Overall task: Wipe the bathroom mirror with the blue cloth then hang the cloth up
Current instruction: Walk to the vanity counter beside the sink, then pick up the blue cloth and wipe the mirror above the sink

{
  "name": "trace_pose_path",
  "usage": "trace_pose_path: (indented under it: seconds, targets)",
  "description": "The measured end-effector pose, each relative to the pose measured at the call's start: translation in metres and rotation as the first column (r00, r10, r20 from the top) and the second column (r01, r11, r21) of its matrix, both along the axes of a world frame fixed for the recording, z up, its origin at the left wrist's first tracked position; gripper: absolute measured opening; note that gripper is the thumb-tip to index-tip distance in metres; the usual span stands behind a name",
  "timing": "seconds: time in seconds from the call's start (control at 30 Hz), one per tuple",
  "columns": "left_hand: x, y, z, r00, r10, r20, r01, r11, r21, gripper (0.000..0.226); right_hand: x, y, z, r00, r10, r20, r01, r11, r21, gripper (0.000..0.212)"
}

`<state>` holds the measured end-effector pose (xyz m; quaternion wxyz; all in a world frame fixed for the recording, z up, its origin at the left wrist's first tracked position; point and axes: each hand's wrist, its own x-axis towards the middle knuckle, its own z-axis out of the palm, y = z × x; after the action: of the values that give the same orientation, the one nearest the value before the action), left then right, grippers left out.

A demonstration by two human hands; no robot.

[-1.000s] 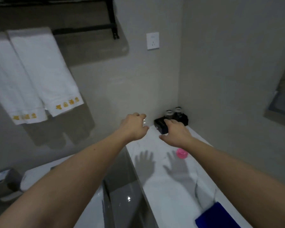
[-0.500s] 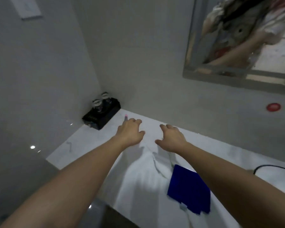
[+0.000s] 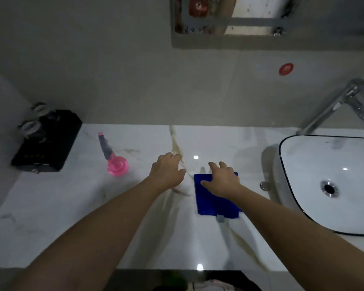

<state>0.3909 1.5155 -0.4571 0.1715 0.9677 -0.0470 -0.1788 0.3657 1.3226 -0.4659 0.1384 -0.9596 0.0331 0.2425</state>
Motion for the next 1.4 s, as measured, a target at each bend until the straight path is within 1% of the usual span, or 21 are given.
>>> trace_pose_path:
  seconds: [0.1,0.17,0.27,0.33,0.43,0.5,0.6,0.83,0.97,1.07,1.17,1.3,1.4]
  targets:
    - [-0.002,-0.009,-0.022,0.998,-0.028,-0.056,0.029,1.000,0.011,0.060,-0.010,-0.006,-0.023,0.996,-0.065,-0.062,0.064,0.998,-0.014,0.076]
    - [-0.005,-0.014,-0.037,0.996,-0.051,-0.080,0.051,0.999,0.005,0.059,-0.015,-0.009,-0.040,0.987,-0.100,-0.124,0.098,0.995,-0.023,0.085]
    - [-0.010,-0.017,-0.053,0.994,-0.064,-0.087,0.068,0.997,0.043,0.059,-0.022,-0.007,-0.065,0.974,-0.125,-0.188,0.120,0.992,-0.039,0.097]
    - [-0.010,-0.019,-0.060,0.996,-0.043,-0.081,0.048,0.997,0.064,0.058,-0.025,-0.002,-0.077,0.977,-0.108,-0.184,0.091,0.991,-0.098,0.102]
    - [-0.007,-0.019,-0.069,0.998,0.026,-0.064,-0.019,0.995,0.094,0.058,-0.026,0.004,-0.089,0.989,-0.065,-0.130,0.042,0.984,-0.173,0.102]
    - [-0.005,-0.020,-0.073,0.996,0.061,-0.057,-0.055,0.992,0.110,0.059,-0.026,0.002,-0.094,0.995,-0.046,-0.088,0.030,0.983,-0.180,0.098]
    - [0.001,-0.027,-0.079,0.994,0.091,-0.061,-0.084,0.990,0.114,0.060,-0.020,-0.011,-0.098,0.999,-0.007,-0.038,0.000,0.985,-0.174,0.085]
    - [0.010,-0.043,-0.086,0.993,0.100,-0.058,-0.095,0.991,0.093,0.059,0.000,-0.021,-0.097,0.998,0.045,0.046,-0.038,0.987,-0.158,0.061]
    - [0.014,-0.044,-0.086,0.995,0.087,-0.050,-0.083,0.994,0.072,0.058,0.007,-0.018,-0.093,0.997,0.011,0.078,-0.003,0.995,-0.101,0.045]
    - [0.019,-0.042,-0.082,0.997,0.074,-0.036,-0.073,0.997,0.041,0.057,0.012,-0.017,-0.090,0.997,-0.036,0.075,0.040,0.998,-0.055,0.039]
    - [0.024,-0.038,-0.073,0.998,0.053,-0.027,-0.052,0.998,0.030,0.057,0.014,-0.014,-0.082,0.991,-0.102,0.081,0.106,0.993,-0.045,0.033]
    - [0.038,-0.027,-0.049,0.998,0.054,0.024,-0.054,0.999,-0.005,0.054,0.018,-0.002,-0.061,0.983,-0.132,0.131,0.133,0.991,-0.005,0.032]
    - [0.054,-0.016,-0.025,0.994,0.061,0.095,-0.059,0.998,-0.020,0.044,0.032,0.009,-0.037,0.965,-0.136,0.222,0.141,0.990,-0.007,0.030]
